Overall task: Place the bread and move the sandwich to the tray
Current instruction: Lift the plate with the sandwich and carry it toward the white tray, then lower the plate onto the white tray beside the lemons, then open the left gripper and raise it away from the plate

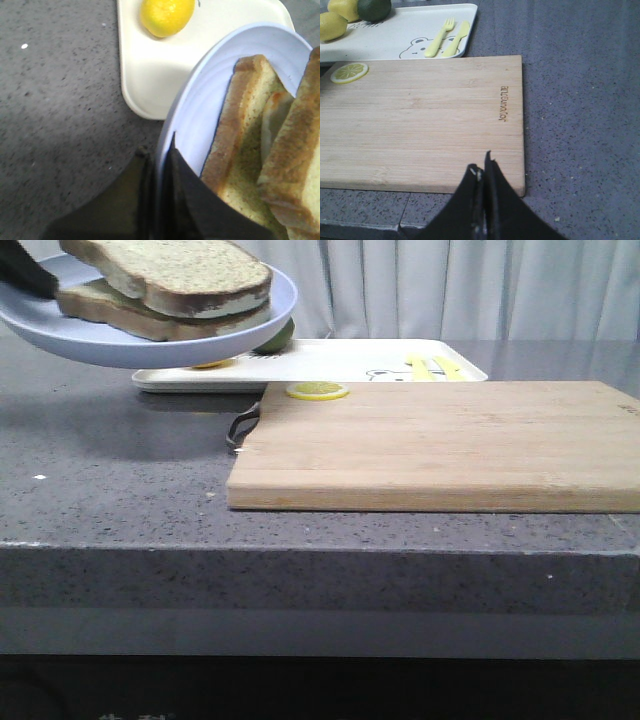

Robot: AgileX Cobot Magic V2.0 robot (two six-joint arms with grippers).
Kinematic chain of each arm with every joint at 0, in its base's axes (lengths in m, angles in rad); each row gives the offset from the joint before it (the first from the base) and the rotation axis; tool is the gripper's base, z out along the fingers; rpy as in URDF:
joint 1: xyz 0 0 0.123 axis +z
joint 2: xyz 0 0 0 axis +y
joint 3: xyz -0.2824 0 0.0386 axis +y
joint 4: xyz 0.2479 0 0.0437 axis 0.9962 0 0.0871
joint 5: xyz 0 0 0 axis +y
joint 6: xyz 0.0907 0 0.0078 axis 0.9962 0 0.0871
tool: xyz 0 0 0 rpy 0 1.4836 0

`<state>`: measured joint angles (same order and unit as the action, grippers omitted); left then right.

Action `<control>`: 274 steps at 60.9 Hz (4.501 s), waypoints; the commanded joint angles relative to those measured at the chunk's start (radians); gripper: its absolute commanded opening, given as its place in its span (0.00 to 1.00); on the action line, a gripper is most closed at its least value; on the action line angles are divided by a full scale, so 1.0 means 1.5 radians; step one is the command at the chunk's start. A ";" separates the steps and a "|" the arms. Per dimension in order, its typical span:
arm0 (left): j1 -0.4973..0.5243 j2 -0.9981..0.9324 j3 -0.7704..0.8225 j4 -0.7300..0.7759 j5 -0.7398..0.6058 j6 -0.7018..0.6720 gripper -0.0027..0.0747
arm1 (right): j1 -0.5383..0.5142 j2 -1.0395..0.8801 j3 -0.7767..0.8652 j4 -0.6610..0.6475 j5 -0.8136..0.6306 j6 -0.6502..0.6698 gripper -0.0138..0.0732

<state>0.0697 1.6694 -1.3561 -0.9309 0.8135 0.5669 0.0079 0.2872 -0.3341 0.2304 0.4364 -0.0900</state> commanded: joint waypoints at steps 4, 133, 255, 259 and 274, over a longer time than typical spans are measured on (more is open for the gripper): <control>-0.034 0.040 -0.104 -0.067 -0.033 -0.020 0.01 | -0.003 0.005 -0.018 0.006 -0.049 -0.004 0.09; -0.132 0.440 -0.655 -0.022 -0.107 -0.019 0.01 | -0.003 0.005 -0.018 0.006 -0.054 -0.004 0.09; -0.156 0.483 -0.655 -0.016 -0.135 0.135 0.57 | -0.003 0.005 -0.018 0.006 -0.057 -0.004 0.09; -0.153 0.483 -0.655 -0.016 -0.135 0.135 0.63 | -0.003 0.005 -0.018 0.006 -0.057 -0.004 0.09; -0.129 0.473 -0.695 -0.017 -0.129 0.131 0.63 | -0.003 0.005 -0.018 0.006 -0.057 -0.004 0.09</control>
<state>-0.1525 2.4597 -2.3312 -0.9274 0.6745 0.7625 0.0079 0.2872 -0.3341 0.2304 0.4347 -0.0900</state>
